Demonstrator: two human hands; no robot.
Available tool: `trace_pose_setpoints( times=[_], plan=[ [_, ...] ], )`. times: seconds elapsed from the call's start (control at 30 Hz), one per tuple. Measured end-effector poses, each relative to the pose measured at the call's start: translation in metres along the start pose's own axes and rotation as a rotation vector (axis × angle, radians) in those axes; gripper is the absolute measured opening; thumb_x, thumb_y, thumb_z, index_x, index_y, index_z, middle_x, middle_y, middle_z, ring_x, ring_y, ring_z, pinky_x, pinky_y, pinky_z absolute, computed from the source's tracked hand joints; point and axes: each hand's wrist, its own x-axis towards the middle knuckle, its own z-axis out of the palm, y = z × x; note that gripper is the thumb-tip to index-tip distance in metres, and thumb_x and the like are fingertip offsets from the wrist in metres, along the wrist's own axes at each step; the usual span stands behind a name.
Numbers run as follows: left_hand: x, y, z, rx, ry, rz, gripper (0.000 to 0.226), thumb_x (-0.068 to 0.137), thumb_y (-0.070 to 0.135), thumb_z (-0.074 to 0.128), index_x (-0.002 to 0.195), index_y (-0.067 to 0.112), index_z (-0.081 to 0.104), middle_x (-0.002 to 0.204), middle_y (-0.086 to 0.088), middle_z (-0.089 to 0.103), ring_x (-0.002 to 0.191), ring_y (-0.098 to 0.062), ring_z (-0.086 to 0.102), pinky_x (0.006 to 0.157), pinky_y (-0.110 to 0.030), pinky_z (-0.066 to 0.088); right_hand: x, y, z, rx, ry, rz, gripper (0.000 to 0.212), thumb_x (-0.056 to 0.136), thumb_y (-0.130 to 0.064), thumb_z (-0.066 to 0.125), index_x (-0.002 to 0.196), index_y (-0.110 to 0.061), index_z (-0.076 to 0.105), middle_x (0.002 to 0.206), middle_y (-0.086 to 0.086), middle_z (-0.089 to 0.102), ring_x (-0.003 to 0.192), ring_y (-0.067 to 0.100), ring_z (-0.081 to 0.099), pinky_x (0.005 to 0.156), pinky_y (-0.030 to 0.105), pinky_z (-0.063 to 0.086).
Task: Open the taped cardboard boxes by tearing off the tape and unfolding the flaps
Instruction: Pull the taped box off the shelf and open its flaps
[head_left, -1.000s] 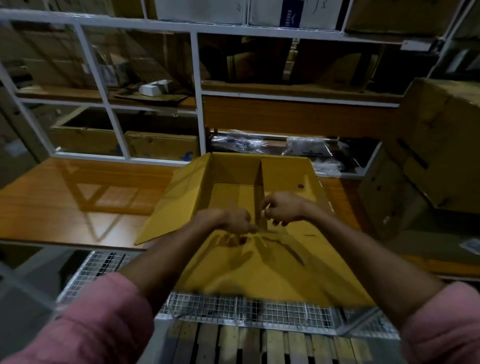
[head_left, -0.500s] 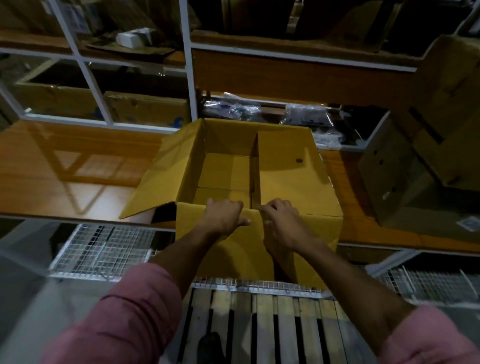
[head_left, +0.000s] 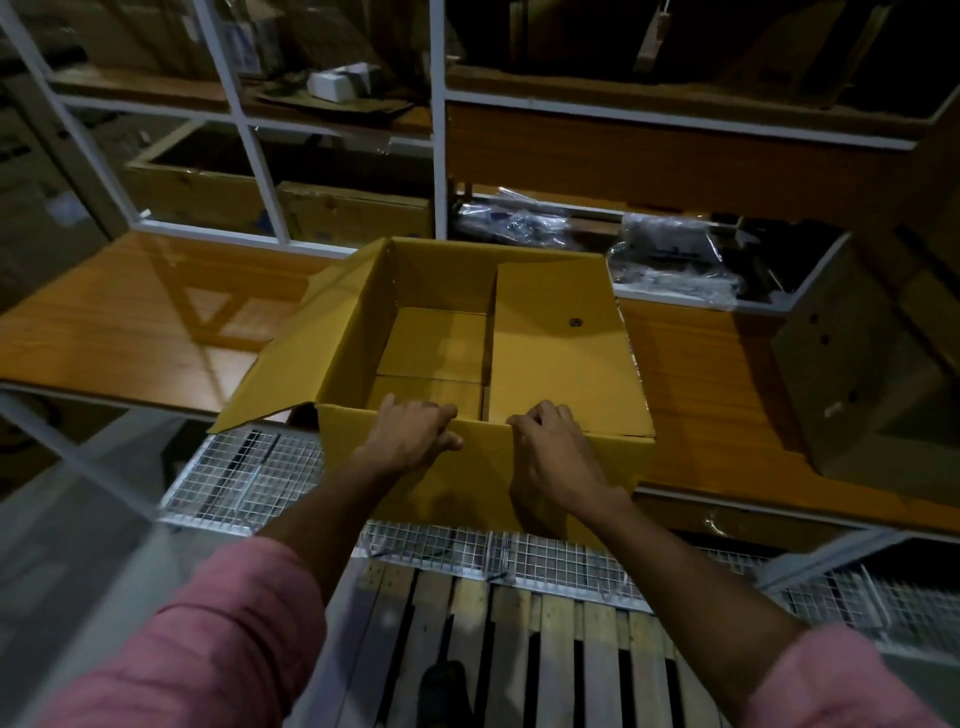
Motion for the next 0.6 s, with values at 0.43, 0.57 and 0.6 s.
trace_pose_setpoints(
  times=[0.43, 0.57, 0.6],
  plan=[
    [0.034, 0.028, -0.020, -0.332, -0.224, -0.194, 0.084, 0.102, 0.070, 0.015, 0.111, 0.006, 0.068, 0.120, -0.023, 0.065, 0.115, -0.036, 0.057, 0.111, -0.060, 0.029, -0.019, -0.019, 0.017, -0.037, 0.301, -0.084, 0.029, 0.088, -0.006, 0.064, 0.116, -0.011, 0.063, 0.108, 0.008, 0.053, 0.097, 0.025, 0.047, 0.079, 0.035, 0.047],
    [0.049, 0.063, -0.021, -0.631, 0.046, -0.198, 0.067, 0.104, 0.059, 0.038, 0.114, -0.002, 0.063, 0.104, -0.019, 0.066, 0.084, -0.028, 0.056, 0.071, -0.035, 0.040, -0.029, -0.018, 0.020, -0.027, 0.236, -0.217, 0.028, 0.100, -0.015, 0.053, 0.127, -0.011, 0.058, 0.114, 0.006, 0.053, 0.103, 0.025, 0.049, 0.084, 0.036, 0.047],
    [0.047, 0.074, -0.024, -0.750, 0.181, -0.145, 0.059, 0.105, 0.056, 0.040, 0.117, 0.002, 0.061, 0.105, -0.013, 0.065, 0.088, -0.028, 0.058, 0.068, -0.034, 0.039, -0.029, -0.017, 0.020, 0.024, 0.215, -0.210, 0.032, 0.103, -0.018, 0.047, 0.134, -0.013, 0.053, 0.121, 0.005, 0.053, 0.109, 0.023, 0.049, 0.090, 0.034, 0.046]
  ],
)
